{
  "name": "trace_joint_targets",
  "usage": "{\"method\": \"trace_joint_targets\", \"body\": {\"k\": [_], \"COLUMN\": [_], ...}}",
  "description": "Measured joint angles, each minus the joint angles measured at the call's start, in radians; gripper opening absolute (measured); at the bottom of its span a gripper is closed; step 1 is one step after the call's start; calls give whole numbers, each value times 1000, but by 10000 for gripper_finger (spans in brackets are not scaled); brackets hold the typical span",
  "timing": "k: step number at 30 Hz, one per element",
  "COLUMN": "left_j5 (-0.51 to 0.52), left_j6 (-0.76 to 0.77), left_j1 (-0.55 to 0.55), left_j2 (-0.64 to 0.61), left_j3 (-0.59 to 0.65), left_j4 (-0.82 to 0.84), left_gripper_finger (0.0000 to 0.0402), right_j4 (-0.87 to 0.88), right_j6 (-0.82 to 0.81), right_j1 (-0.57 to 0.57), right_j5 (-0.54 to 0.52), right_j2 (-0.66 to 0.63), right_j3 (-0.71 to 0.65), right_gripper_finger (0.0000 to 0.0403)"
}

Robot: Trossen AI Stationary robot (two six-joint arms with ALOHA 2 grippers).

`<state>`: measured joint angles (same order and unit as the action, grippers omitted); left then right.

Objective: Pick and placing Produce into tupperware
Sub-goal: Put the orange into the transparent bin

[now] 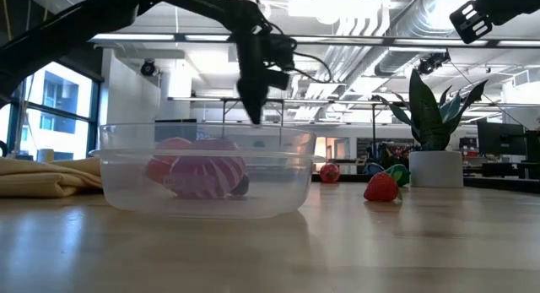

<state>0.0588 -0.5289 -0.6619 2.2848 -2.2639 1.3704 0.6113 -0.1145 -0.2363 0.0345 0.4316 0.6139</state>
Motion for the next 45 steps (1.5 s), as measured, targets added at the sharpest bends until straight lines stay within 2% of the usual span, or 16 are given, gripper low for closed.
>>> {"method": "trace_joint_targets", "body": {"k": [3,6,16,21,27,33,39,45], "left_j5": [148,304,322,367,416,606,666,717], "left_j6": [41,92,181,220,354,527,549,622], "left_j1": [-21,-52,-207,-269,-356,-422,-415,-437], "left_j2": [-21,-35,-60,-103,-243,-359,-362,-326], "left_j3": [0,3,45,152,339,485,557,606], "left_j4": [152,205,200,199,199,190,85,66], "left_gripper_finger": [330,330,330,330,330,329,299,242], "right_j4": [0,0,0,0,0,0,1,2], "right_j6": [0,1,1,1,1,1,0,0], "right_j1": [0,0,0,0,0,0,0,0], "right_j5": [0,0,0,0,0,0,0,0], "right_j2": [0,0,0,0,0,0,0,0], "right_j3": [0,0,0,0,0,0,0,0], "right_gripper_finger": [0,0,0,0,0,0,0,0]}}
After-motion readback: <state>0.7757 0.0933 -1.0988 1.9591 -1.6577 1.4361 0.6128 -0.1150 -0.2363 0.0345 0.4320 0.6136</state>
